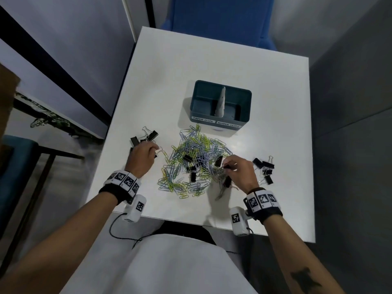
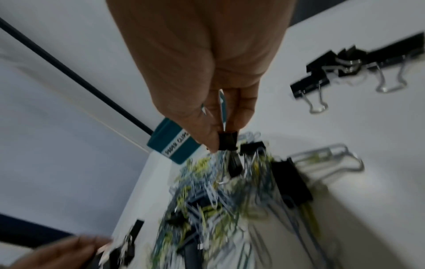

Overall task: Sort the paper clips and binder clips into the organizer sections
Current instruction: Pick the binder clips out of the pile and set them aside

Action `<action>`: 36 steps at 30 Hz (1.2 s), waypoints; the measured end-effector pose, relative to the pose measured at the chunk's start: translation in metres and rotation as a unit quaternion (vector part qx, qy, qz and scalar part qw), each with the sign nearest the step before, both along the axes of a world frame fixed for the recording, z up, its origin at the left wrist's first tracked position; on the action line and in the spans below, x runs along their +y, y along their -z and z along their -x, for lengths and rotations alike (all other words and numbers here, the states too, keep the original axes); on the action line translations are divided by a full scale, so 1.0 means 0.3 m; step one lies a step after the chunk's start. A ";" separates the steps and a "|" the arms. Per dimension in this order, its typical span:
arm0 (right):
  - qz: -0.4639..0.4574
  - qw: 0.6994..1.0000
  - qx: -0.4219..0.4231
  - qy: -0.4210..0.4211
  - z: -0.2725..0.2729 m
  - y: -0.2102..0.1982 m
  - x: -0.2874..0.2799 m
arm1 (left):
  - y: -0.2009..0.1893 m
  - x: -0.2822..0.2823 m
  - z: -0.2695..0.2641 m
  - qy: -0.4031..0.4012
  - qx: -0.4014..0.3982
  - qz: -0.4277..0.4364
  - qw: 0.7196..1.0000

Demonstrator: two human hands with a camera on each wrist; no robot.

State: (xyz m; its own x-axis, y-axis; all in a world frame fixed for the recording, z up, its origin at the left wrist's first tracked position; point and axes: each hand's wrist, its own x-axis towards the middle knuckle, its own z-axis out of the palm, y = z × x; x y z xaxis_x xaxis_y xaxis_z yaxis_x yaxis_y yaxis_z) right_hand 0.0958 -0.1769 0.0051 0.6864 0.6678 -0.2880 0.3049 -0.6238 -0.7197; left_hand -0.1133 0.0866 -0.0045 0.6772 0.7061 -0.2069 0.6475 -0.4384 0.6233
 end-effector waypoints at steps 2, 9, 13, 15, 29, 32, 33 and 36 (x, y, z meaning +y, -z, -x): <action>-0.002 0.999 -0.004 0.033 -0.041 -0.009 -0.020 | 0.005 0.036 0.034 0.012 0.067 -0.015 0.998; 0.028 0.973 0.021 0.226 -0.204 0.029 -0.174 | 0.017 0.069 0.139 0.113 0.187 -0.039 0.975; 0.055 0.965 0.030 0.255 -0.240 0.034 -0.211 | 0.029 0.043 0.160 0.123 0.173 -0.062 0.975; 0.082 0.968 0.008 0.239 -0.246 0.042 -0.220 | 0.034 0.030 0.157 0.139 0.174 -0.081 0.972; 0.116 0.993 -0.021 -0.010 0.005 0.058 -0.184 | 0.080 -0.237 0.170 0.249 0.245 0.011 0.937; 0.162 0.981 -0.007 -0.106 0.072 0.088 -0.156 | 0.101 -0.295 0.101 0.233 0.212 0.005 0.949; 0.164 0.979 -0.018 -0.115 0.089 0.097 -0.147 | 0.099 -0.311 0.072 0.227 0.203 0.003 0.953; 0.142 0.985 -0.046 -0.092 0.115 0.114 -0.114 | 0.093 -0.327 -0.010 0.206 0.165 0.025 0.964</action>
